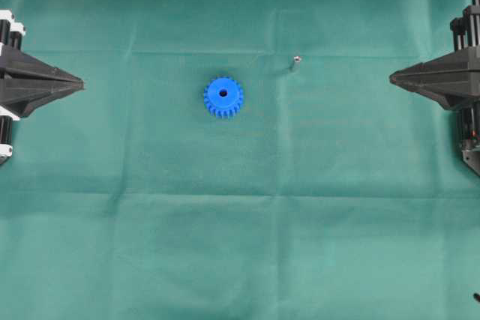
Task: Insert the shaft placed at a random location into the center hole of the small gear at another random location.
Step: 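Move the right gripper toward the small silver shaft, then lower the open right gripper around the silver shaft and close it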
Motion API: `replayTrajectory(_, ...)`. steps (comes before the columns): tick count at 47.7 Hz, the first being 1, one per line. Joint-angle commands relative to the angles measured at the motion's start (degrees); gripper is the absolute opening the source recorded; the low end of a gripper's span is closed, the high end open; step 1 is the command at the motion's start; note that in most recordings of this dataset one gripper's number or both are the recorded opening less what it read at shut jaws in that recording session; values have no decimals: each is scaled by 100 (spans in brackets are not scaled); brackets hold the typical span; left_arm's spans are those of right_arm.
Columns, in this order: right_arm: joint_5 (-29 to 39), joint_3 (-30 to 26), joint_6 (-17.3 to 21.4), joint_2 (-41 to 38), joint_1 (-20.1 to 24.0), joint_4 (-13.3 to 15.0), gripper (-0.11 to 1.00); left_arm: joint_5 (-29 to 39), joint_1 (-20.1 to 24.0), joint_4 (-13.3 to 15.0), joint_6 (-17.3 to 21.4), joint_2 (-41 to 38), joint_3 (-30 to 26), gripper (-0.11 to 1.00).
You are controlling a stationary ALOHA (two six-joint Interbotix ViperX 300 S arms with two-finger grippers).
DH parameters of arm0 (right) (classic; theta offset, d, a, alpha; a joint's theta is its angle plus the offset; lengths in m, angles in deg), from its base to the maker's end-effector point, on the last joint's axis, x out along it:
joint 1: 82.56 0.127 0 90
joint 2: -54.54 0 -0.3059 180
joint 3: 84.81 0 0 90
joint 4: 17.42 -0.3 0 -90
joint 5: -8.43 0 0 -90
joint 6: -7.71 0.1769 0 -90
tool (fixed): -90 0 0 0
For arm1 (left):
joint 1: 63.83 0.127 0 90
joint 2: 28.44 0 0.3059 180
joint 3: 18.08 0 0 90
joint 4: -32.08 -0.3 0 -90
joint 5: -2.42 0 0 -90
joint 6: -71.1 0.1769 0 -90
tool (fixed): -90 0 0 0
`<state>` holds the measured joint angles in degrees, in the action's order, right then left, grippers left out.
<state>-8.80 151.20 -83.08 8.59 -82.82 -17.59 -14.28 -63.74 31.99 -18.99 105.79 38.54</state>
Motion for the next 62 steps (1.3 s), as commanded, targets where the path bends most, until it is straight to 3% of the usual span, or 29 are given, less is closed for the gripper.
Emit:
replayTrajectory(1,18,-105,35,-26,26,35,1,97,0,-70,-18,-18,-211,0)
replayTrajectory(25,-9,-26,44,-729,-237,35,5,220,0,-70,-26,-18,-237,0)
replayTrajectory(29,-105,0,44,-976,-413,35,21,220,0,-70,-26,-18,-237,0)
replayTrajectory(39,-861,114,-105,-2039,-817,35,83,237,-26,-70,-26,-18,-229,0)
replayTrajectory(41,-1037,114,-149,-2259,-879,35,90,237,-26,-79,-26,-18,-229,0)
replayTrajectory(52,-1696,9,-211,-3604,-1327,-26,87,281,-26,-70,-26,-18,-220,0)
replayTrajectory(62,-2312,-97,-211,-4614,-1459,-176,87,299,-26,-70,-26,-9,-211,0)
